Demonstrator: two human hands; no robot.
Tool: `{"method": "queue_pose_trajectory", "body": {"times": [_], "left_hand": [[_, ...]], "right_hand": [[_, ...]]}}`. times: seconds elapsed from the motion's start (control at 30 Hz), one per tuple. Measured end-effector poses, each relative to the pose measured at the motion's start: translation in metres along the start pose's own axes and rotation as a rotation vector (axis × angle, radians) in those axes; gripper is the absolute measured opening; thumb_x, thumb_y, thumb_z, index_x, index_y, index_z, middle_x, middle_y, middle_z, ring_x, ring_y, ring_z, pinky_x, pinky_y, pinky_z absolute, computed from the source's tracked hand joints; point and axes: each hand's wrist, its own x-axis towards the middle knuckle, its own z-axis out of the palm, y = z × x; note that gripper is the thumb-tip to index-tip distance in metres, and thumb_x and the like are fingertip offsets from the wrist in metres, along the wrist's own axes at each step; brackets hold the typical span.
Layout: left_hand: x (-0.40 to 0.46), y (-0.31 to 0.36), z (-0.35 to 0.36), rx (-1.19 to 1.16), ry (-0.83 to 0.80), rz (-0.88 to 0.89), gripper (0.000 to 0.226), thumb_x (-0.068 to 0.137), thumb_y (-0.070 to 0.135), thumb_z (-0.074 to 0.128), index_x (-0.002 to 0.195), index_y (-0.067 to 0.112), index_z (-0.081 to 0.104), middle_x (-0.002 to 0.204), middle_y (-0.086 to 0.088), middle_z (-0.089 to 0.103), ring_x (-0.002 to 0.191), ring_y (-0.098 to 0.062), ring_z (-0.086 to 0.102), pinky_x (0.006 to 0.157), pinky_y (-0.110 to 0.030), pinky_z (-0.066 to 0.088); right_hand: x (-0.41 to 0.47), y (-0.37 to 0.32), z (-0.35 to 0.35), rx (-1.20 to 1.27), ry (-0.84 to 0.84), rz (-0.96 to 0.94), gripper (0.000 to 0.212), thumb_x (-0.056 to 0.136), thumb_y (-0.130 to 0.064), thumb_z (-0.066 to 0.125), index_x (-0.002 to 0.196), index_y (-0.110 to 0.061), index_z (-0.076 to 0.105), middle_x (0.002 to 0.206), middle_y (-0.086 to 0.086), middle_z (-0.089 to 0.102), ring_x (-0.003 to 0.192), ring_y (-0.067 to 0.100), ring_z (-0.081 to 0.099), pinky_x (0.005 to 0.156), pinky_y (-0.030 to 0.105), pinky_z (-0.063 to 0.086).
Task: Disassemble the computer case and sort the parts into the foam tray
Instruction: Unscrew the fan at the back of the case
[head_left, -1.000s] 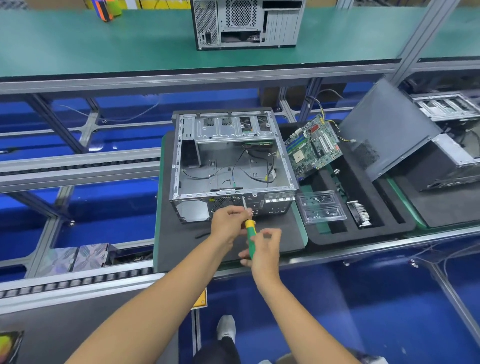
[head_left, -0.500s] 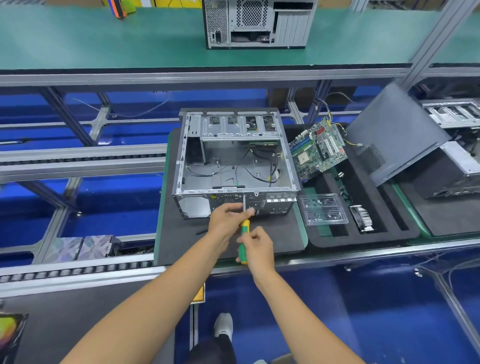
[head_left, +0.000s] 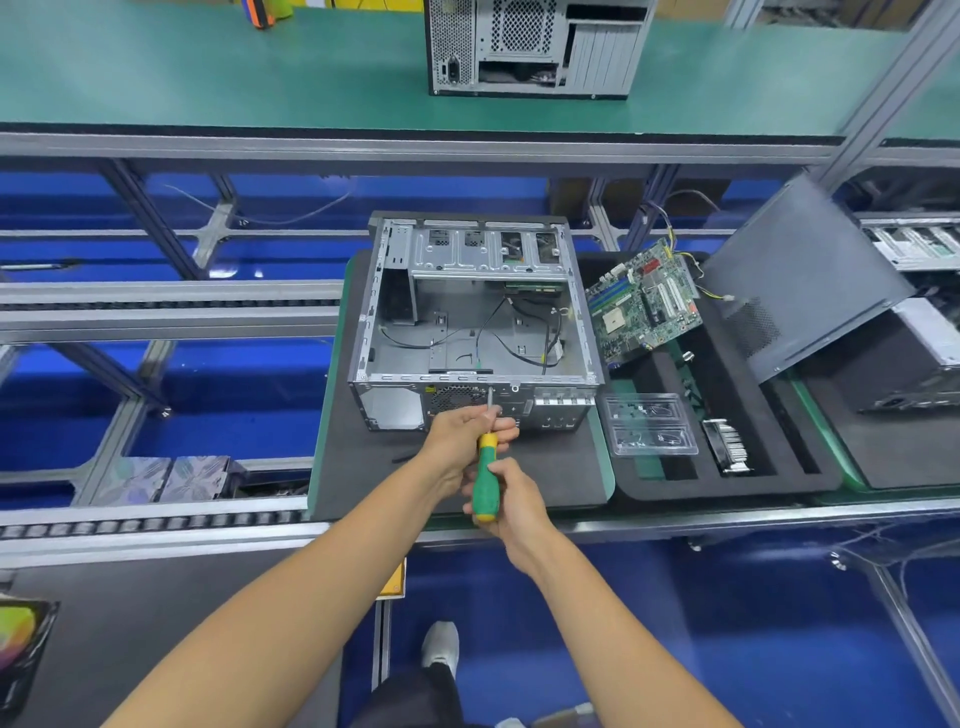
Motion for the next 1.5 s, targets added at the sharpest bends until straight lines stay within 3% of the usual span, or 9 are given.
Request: {"method": "queue_pose_trajectory", "body": {"times": [0.17,0.4,0.5,0.67,0.77,0.9,1.03,1.23,1.5], "left_hand": [[-0.004,-0.007,-0.003,0.281,-0.025,0.065,0.037,0.094,0.026,0.075,0.127,0.014,0.063,0.116,-0.014,0.070,0.096,-0.018,0.067,0.077,-0.029,0.056],[-0.003,-0.003,-0.010,0.329,0.043,0.041,0.035,0.082,0.014,0.086,0.114,0.006,0.074,0.074,-0.003,0.069,0.060,-0.008,0.061,0.056,-0.022,0.053],[-0.007,-0.005,-0.007,0.270,-0.014,0.034,0.032,0.093,0.005,0.073,0.124,-0.004,0.066,0.095,-0.016,0.073,0.068,-0.014,0.065,0.068,-0.024,0.059],[-0.012,-0.010,-0.012,0.133,-0.076,-0.004,0.025,0.107,0.005,0.049,0.130,0.006,0.059,0.120,-0.018,0.072,0.087,-0.022,0.072,0.042,-0.021,0.035],[-0.010,-0.014,-0.013,0.187,-0.083,0.006,0.023,0.107,0.021,0.052,0.127,0.012,0.060,0.118,-0.009,0.072,0.096,-0.018,0.068,0.051,-0.024,0.037],[-0.002,-0.016,-0.011,0.503,-0.007,0.128,0.035,0.090,0.029,0.079,0.120,0.016,0.065,0.083,-0.001,0.062,0.069,-0.010,0.060,0.071,-0.030,0.054],[0.005,-0.011,-0.014,0.608,0.027,0.132,0.040,0.085,0.027,0.085,0.122,0.025,0.069,0.090,-0.009,0.071,0.081,-0.021,0.069,0.085,-0.040,0.059],[0.001,-0.010,-0.010,0.390,-0.027,0.074,0.057,0.087,0.014,0.082,0.139,0.017,0.057,0.087,-0.014,0.073,0.048,-0.011,0.057,0.042,-0.024,0.043],[-0.004,-0.008,-0.013,0.101,-0.195,-0.021,0.035,0.107,0.005,0.047,0.140,0.018,0.049,0.122,-0.017,0.072,0.097,-0.025,0.074,0.059,-0.031,0.039]], "right_hand": [[0.005,0.002,0.002,-0.345,0.223,-0.338,0.031,0.077,-0.026,0.068,0.053,-0.028,0.049,0.053,-0.011,0.046,0.054,0.009,0.043,0.054,0.027,0.038],[0.003,-0.005,0.000,-0.521,0.246,-0.338,0.034,0.065,-0.050,0.061,0.073,-0.022,0.044,0.066,-0.005,0.048,0.060,0.016,0.045,0.058,0.032,0.036],[0.001,-0.005,-0.006,-0.323,0.109,-0.078,0.028,0.087,-0.042,0.051,0.081,-0.016,0.057,0.073,0.006,0.057,0.057,0.021,0.051,0.053,0.028,0.042],[-0.001,0.008,-0.016,-0.055,-0.105,0.033,0.045,0.100,-0.033,0.035,0.095,-0.003,0.068,0.067,0.013,0.060,0.046,0.022,0.046,0.050,0.028,0.042],[-0.002,0.011,-0.009,-0.114,-0.064,-0.037,0.034,0.103,-0.027,0.039,0.099,-0.004,0.064,0.068,0.013,0.064,0.048,0.024,0.052,0.051,0.032,0.048],[0.001,0.015,0.003,-0.232,0.033,-0.240,0.016,0.101,-0.025,0.058,0.101,-0.016,0.071,0.088,0.010,0.073,0.075,0.028,0.072,0.056,0.043,0.061],[-0.001,0.014,0.009,-0.275,0.088,-0.326,0.029,0.099,-0.023,0.062,0.071,-0.032,0.064,0.072,-0.001,0.065,0.064,0.012,0.064,0.046,0.032,0.054],[-0.001,0.008,-0.003,-0.114,0.031,-0.069,0.029,0.095,-0.033,0.049,0.086,-0.011,0.066,0.073,0.007,0.064,0.052,0.021,0.055,0.048,0.027,0.045],[-0.001,0.012,-0.019,0.020,-0.123,-0.056,0.026,0.098,-0.018,0.038,0.103,-0.003,0.059,0.071,0.014,0.061,0.049,0.022,0.048,0.050,0.029,0.042]]}}
